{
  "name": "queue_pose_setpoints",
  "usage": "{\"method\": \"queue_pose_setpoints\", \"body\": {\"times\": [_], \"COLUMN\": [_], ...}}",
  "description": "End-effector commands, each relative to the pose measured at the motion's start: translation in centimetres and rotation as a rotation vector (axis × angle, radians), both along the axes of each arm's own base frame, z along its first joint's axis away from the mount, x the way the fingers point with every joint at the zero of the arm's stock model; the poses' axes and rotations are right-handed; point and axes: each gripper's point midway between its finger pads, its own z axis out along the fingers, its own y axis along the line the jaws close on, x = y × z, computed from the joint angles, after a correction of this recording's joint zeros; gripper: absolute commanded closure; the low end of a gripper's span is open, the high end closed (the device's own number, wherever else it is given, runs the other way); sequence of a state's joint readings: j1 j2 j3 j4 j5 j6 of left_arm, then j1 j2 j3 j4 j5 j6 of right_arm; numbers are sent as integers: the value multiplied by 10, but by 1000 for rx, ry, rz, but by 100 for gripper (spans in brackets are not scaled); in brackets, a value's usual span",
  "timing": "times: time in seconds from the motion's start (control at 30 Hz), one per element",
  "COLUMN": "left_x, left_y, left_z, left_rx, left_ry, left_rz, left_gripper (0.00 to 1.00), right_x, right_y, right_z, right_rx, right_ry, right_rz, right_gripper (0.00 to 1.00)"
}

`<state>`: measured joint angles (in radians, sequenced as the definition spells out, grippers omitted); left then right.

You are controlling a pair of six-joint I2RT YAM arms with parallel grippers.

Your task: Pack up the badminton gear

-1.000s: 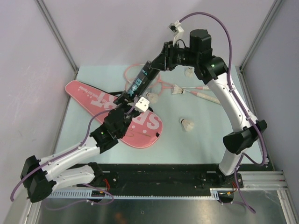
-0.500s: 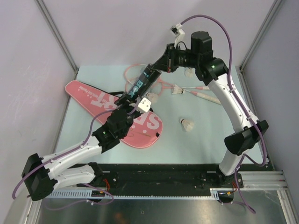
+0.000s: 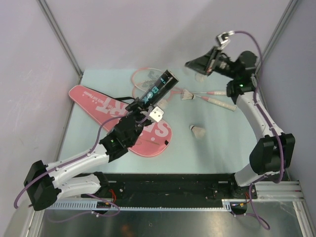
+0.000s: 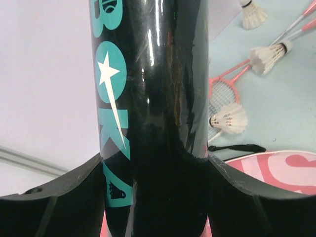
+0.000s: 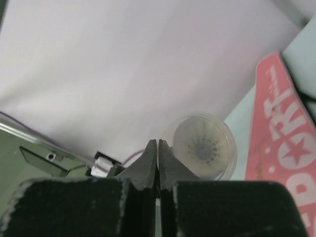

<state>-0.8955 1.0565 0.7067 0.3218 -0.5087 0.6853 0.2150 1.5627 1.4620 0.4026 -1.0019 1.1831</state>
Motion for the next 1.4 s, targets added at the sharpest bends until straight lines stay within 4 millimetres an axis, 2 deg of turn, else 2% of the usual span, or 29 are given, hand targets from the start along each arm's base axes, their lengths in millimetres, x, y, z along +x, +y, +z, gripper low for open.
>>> {"method": "queue_pose_setpoints", "body": {"times": [0.0, 0.1, 0.2, 0.23, 0.27, 0.3, 0.33, 0.37, 0.43, 0.47, 0.5, 0.53, 0.57, 0.6, 0.63, 0.67, 0.7, 0.77, 0.83, 0.87, 1.0, 1.03, 1.1, 1.13, 1.2, 1.23, 1.3, 1.33, 1.37], "left_x": [0, -2, -4, -5, -5, -5, -4, -4, -8, -11, -16, -18, -21, -25, -28, -30, -32, -36, -38, -39, -42, -42, -42, -42, -41, -41, -40, -40, -39], "left_y": [15, 14, 12, 12, 12, 13, 14, 16, 21, 21, 22, 21, 19, 18, 11, 7, 4, -5, -11, -13, -14, -13, -10, -9, -8, -7, -7, -8, -8], "left_z": [24, 24, 26, 27, 27, 29, 32, 36, 50, 55, 64, 69, 69, 74, 75, 76, 77, 79, 79, 80, 85, 86, 88, 89, 89, 89, 88, 88, 87], "left_rx": [-82, -80, -84, -88, -92, -99, -116, -147, -215, -272, -315, -345, -385, -411, -417, -450, -460, -478, -483, -495, -510, -515, -529, -535, -538, -542, -543, -544, -546], "left_ry": [-63, -68, -74, -75, -73, -73, -75, -71, -83, -74, -81, -78, -55, -50, -31, -10, 0, 28, 49, 59, 64, 64, 62, 61, 62, 62, 65, 68, 71], "left_rz": [57, 51, 42, 42, 43, 48, 57, 65, 71, 68, 45, 27, 10, -12, -49, -75, -94, -145, -170, -182, -206, -208, -211, -210, -207, -205, -206, -211, -209], "left_gripper": [96, 96, 96, 95, 95, 94, 94, 93, 92, 91, 89, 87, 86, 85, 84, 83, 82, 80, 78, 78, 77, 77, 77, 77, 77, 77, 77, 77, 77], "right_x": [-36, -36, -35, -37, -24, -19, -9, 12, 22, 27, 27, 23, 21, 17, 6, 8, 5, -6, -14, -21, -32, -34, -32, -32, -32, -35, -41, -50, -53], "right_y": [-51, -60, -52, -52, -54, -59, -70, -90, -106, -137, -150, -162, -188, -200, -214, -230, -237, -250, -253, -251, -258, -268, -266, -263, -241, -215, -187, -169, -149], "right_z": [83, 84, 75, 74, 59, 54, 44, 0, -43, -77, -101, -141, -161, -178, -221, -229, -241, -276, -295, -312, -339, -345, -349, -348, -343, -338, -322, -324, -308], "right_rx": [161, 165, 124, 88, 44, -8, -151, -277, -454, -604, -677, -759, -822, -850, -907, -889, -890, -940, -966, -973, -982, -993, -1003, -1009, -979, -974, -928, -897, -816], "right_ry": [-242, -252, -235, -304, -220, -213, -340, -121, -39, 61, 115, 197, 248, 282, 363, 372, 394, 470, 511, 534, 583, 601, 581, 563, 519, 467, 412, 408, 351], "right_rz": [-63, -86, -83, -109, -165, -226, -344, -508, -650, -831, -894, -938, -1054, -1094, -1111, -1158, -1172, -1178, -1175, -1154, -1158, -1177, -1138, -1115, -1017, -943, -891, -840, -803], "right_gripper": [100, 100, 100, 100, 100, 100, 100, 100, 100, 100, 100, 100, 100, 100, 100, 100, 100, 100, 100, 100, 99, 86, 70, 55, 46, 38, 33, 29, 29]}}
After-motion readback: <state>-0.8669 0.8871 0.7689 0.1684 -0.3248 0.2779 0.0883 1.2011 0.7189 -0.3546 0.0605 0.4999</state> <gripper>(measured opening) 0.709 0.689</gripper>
